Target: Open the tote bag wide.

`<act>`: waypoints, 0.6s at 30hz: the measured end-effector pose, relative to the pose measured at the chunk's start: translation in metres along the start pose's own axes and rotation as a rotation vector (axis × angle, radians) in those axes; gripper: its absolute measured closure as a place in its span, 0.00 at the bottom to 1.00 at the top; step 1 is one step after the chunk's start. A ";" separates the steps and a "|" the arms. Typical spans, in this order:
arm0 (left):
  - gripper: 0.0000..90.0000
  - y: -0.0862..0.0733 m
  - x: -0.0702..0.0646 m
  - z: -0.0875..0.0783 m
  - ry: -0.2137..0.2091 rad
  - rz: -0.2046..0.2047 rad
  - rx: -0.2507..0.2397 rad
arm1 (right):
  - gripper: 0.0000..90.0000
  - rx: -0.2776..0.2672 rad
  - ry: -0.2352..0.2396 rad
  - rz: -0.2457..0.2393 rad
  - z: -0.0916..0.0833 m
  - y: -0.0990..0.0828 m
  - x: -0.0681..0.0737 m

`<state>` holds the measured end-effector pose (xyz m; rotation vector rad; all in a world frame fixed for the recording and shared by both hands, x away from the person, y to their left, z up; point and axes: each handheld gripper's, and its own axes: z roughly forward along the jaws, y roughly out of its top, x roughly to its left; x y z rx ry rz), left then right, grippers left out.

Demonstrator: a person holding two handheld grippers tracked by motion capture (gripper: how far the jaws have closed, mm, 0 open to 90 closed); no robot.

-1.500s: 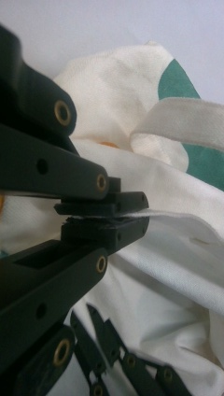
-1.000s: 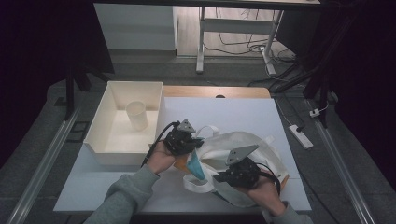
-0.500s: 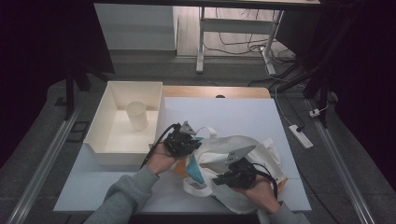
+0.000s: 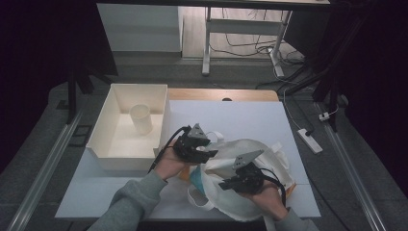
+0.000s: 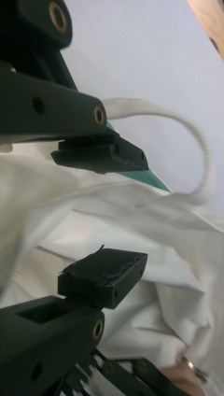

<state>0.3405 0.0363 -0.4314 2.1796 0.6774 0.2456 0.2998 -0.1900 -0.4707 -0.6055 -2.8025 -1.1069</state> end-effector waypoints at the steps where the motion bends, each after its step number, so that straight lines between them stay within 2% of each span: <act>1: 0.54 0.003 0.000 0.002 -0.004 0.001 0.001 | 0.98 0.000 -0.001 -0.001 0.000 0.000 0.000; 6: 0.53 0.012 0.005 0.017 -0.029 0.018 0.048 | 0.98 -0.005 -0.004 -0.007 0.000 0.000 0.000; 9: 0.55 0.016 0.011 0.028 -0.038 -0.001 0.061 | 0.98 -0.007 -0.008 -0.009 0.001 0.000 0.001; 10: 0.59 0.017 0.013 0.031 -0.038 -0.012 0.059 | 0.98 -0.008 -0.009 -0.009 0.001 0.000 0.001; 14: 0.77 0.019 0.016 0.041 -0.050 -0.015 0.068 | 0.98 -0.014 -0.013 -0.013 0.001 0.000 0.001; 16: 0.89 0.019 0.016 0.043 -0.035 -0.005 0.076 | 0.98 -0.015 -0.016 -0.014 0.000 0.000 0.001; 18: 0.93 0.019 0.018 0.044 -0.021 0.001 0.086 | 0.98 -0.018 -0.019 -0.017 0.000 0.000 0.001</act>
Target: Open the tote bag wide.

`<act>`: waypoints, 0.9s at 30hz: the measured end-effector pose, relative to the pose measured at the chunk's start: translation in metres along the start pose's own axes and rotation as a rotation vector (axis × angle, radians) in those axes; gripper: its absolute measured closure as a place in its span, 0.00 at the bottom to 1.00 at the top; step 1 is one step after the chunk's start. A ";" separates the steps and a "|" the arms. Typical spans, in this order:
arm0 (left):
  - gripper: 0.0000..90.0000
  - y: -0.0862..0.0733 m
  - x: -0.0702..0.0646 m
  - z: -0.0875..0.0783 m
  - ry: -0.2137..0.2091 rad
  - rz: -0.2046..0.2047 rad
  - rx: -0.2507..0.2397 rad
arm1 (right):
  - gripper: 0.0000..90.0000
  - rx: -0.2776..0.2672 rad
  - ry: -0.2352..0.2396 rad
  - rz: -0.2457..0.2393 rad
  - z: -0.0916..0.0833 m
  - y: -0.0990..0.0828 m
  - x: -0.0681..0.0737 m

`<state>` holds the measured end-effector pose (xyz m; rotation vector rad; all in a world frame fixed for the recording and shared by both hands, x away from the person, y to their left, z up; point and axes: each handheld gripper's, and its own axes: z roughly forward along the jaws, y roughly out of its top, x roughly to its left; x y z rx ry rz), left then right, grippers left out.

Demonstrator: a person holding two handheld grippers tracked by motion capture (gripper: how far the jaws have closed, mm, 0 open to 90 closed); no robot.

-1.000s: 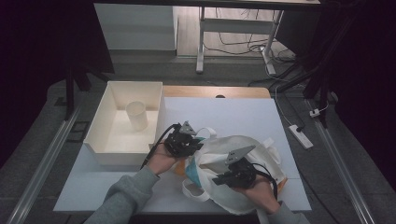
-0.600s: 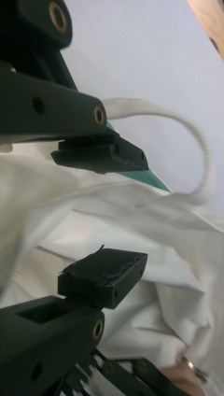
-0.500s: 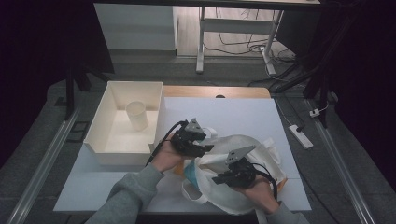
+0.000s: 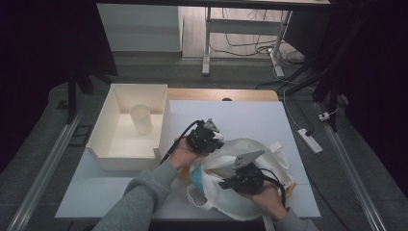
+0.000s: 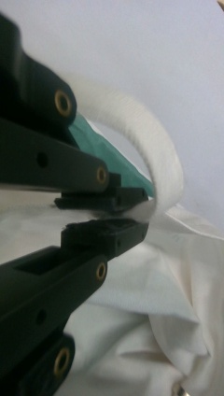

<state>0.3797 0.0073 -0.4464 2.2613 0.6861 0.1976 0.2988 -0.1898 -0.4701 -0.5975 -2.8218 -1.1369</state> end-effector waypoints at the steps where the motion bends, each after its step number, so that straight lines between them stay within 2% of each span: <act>1: 0.94 0.000 0.001 0.000 0.004 0.003 0.004 | 0.98 -0.001 -0.003 -0.004 0.000 0.000 0.000; 4: 0.94 0.000 0.004 -0.003 0.062 0.005 -0.022 | 0.98 -0.002 -0.012 -0.013 -0.001 0.001 0.002; 6: 0.95 0.001 0.007 -0.006 0.104 -0.011 -0.049 | 0.98 -0.007 -0.016 -0.022 -0.003 0.002 0.005; 9: 0.95 0.003 0.014 -0.009 0.132 -0.029 -0.070 | 0.98 -0.014 -0.042 -0.054 -0.008 0.006 0.016; 11: 0.95 0.005 0.019 -0.011 0.136 -0.039 -0.070 | 0.98 -0.018 -0.063 -0.081 -0.012 0.011 0.024; 13: 0.95 0.005 0.022 -0.014 0.156 -0.054 -0.079 | 0.98 -0.018 -0.062 -0.096 -0.017 0.015 0.032; 17: 0.95 0.002 0.027 -0.018 0.154 -0.083 -0.091 | 0.98 0.005 -0.039 -0.132 -0.021 0.021 0.044; 19: 0.95 0.002 0.025 -0.016 0.163 -0.074 -0.084 | 0.98 0.024 -0.025 -0.133 -0.016 0.019 0.043; 23: 0.95 -0.001 0.025 -0.012 0.160 -0.069 -0.067 | 0.98 0.042 0.049 -0.055 -0.004 0.010 0.029; 27: 0.95 -0.006 0.029 -0.010 0.135 -0.087 -0.054 | 0.98 0.079 0.049 -0.051 0.008 0.005 0.026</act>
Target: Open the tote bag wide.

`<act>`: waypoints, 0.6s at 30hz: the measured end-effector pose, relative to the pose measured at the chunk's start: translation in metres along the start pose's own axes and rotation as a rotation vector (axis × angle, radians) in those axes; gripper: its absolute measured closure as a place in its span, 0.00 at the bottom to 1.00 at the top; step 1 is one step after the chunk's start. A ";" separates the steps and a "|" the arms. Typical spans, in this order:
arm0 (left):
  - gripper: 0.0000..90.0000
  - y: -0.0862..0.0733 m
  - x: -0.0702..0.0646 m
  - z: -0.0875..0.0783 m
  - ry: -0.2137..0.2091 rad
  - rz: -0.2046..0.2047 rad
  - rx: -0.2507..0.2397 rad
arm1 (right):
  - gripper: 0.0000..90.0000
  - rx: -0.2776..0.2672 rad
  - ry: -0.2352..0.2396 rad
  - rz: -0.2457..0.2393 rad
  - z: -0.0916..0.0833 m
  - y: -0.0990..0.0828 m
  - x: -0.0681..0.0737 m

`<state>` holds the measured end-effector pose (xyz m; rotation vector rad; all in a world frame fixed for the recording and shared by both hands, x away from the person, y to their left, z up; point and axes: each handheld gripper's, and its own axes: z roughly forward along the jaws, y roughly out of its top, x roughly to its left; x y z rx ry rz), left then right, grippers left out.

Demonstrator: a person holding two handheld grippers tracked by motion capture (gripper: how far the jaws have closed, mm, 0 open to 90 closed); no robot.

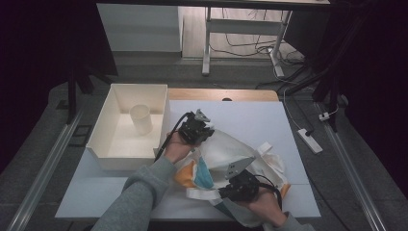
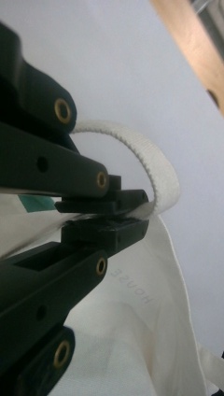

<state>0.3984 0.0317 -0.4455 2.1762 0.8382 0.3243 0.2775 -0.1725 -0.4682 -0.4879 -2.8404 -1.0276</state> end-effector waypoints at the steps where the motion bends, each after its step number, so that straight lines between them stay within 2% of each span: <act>1: 0.95 -0.001 0.000 0.000 0.000 0.005 0.006 | 0.98 0.010 -0.001 0.001 0.003 -0.001 0.000; 5: 0.95 -0.004 -0.001 0.002 0.001 0.006 0.013 | 0.98 0.013 0.008 0.001 0.007 -0.003 -0.001; 11: 0.94 -0.015 -0.001 0.012 -0.003 0.005 0.060 | 0.98 0.036 0.016 -0.007 0.017 -0.005 0.000; 14: 0.94 -0.018 -0.001 0.015 -0.003 0.001 0.068 | 0.97 0.046 0.016 -0.012 0.020 -0.006 0.000; 16: 0.93 -0.019 -0.001 0.015 -0.007 -0.006 0.068 | 0.91 0.033 0.010 -0.005 0.018 -0.006 -0.001; 18: 0.92 -0.018 -0.001 0.014 -0.010 -0.006 0.065 | 0.81 0.025 -0.013 -0.006 0.014 -0.005 -0.002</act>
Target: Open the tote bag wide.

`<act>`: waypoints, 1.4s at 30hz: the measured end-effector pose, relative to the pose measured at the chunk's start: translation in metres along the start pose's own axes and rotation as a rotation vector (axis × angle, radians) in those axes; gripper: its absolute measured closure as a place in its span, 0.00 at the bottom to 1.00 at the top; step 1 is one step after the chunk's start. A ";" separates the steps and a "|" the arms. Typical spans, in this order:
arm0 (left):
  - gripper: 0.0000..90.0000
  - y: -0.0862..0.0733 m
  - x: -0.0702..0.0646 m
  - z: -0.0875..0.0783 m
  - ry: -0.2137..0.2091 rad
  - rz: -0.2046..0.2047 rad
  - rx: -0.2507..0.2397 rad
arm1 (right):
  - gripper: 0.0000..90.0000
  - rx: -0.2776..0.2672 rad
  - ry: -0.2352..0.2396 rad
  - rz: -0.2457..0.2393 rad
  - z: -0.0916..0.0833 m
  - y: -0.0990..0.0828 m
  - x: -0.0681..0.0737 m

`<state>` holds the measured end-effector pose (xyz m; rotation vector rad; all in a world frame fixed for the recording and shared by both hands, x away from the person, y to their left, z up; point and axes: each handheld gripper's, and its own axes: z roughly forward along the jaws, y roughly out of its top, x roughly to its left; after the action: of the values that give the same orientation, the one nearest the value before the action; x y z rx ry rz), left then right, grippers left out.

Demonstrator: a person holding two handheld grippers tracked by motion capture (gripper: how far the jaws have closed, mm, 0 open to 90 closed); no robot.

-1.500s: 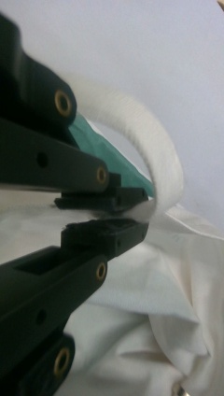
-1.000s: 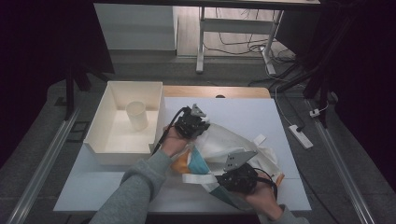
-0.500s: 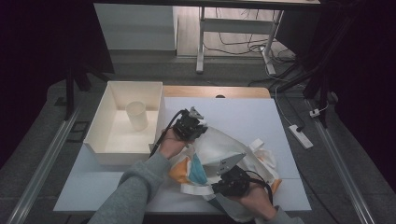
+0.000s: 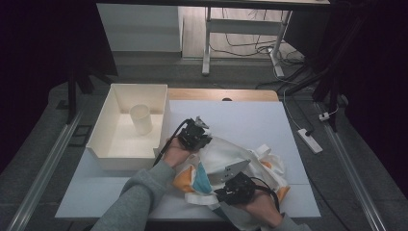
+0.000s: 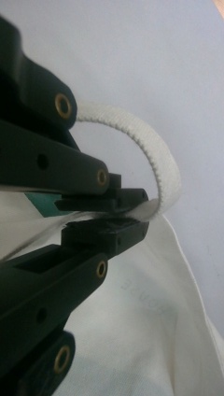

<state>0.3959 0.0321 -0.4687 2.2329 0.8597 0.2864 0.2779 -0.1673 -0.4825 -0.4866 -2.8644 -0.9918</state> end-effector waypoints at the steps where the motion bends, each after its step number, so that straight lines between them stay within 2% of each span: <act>1: 0.91 0.000 0.000 -0.001 -0.003 -0.003 -0.006 | 0.77 -0.009 -0.017 0.003 -0.003 0.001 0.000; 5: 0.84 0.000 -0.003 -0.007 -0.026 -0.007 -0.023 | 0.69 -0.078 -0.069 0.007 -0.029 0.005 -0.003; 8: 0.77 -0.001 -0.005 -0.015 -0.038 -0.002 -0.043 | 0.64 -0.149 -0.150 0.013 -0.050 0.007 -0.008; 10: 0.74 -0.001 -0.006 -0.020 -0.055 -0.014 -0.064 | 0.60 -0.162 -0.195 0.005 -0.058 0.009 -0.014; 14: 0.65 -0.001 -0.011 -0.035 -0.080 -0.021 -0.103 | 0.53 -0.126 -0.217 -0.020 -0.052 0.014 -0.026; 16: 0.60 -0.003 -0.014 -0.043 -0.083 -0.010 -0.111 | 0.48 -0.089 -0.188 -0.028 -0.044 0.016 -0.030; 17: 0.59 -0.004 -0.016 -0.046 -0.083 -0.010 -0.118 | 0.47 -0.068 -0.189 -0.033 -0.040 0.016 -0.031; 19: 0.57 -0.007 -0.017 -0.052 -0.086 -0.009 -0.120 | 0.44 -0.043 -0.206 -0.060 -0.033 0.016 -0.031; 23: 0.54 -0.014 -0.022 -0.059 -0.096 -0.011 -0.126 | 0.44 -0.006 -0.278 -0.094 -0.025 0.018 -0.032; 24: 0.53 -0.015 -0.023 -0.061 -0.102 -0.010 -0.124 | 0.45 0.010 -0.302 -0.101 -0.022 0.018 -0.034; 26: 0.51 -0.019 -0.027 -0.065 -0.112 -0.006 -0.114 | 0.53 0.028 -0.317 -0.112 -0.018 0.019 -0.037; 28: 0.49 -0.025 -0.032 -0.069 -0.121 -0.002 -0.105 | 0.63 0.034 -0.304 -0.108 -0.016 0.020 -0.041; 30: 0.47 -0.031 -0.038 -0.073 -0.121 -0.002 -0.091 | 0.79 0.035 -0.291 -0.109 -0.016 0.021 -0.045; 32: 0.45 -0.036 -0.043 -0.076 -0.129 -0.010 -0.080 | 0.88 0.030 -0.264 -0.092 -0.016 0.021 -0.049; 34: 0.42 -0.042 -0.049 -0.076 -0.141 -0.021 -0.071 | 0.95 0.028 -0.258 -0.095 -0.016 0.022 -0.051; 36: 0.40 -0.047 -0.055 -0.074 -0.137 -0.016 -0.048 | 0.97 0.018 -0.260 -0.088 -0.016 0.023 -0.052; 38: 0.39 -0.049 -0.060 -0.073 -0.131 -0.015 -0.044 | 0.97 0.009 -0.248 -0.074 -0.017 0.024 -0.054; 40: 0.38 -0.049 -0.062 -0.072 -0.120 -0.031 -0.048 | 0.97 0.008 -0.243 -0.066 -0.017 0.024 -0.056; 42: 0.39 -0.049 -0.066 -0.071 -0.097 -0.010 -0.039 | 0.97 0.005 -0.247 -0.062 -0.017 0.025 -0.057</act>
<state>0.2912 0.0539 -0.4485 2.1867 0.8069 0.1865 0.3389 -0.1748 -0.4639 -0.5599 -3.1167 -0.9976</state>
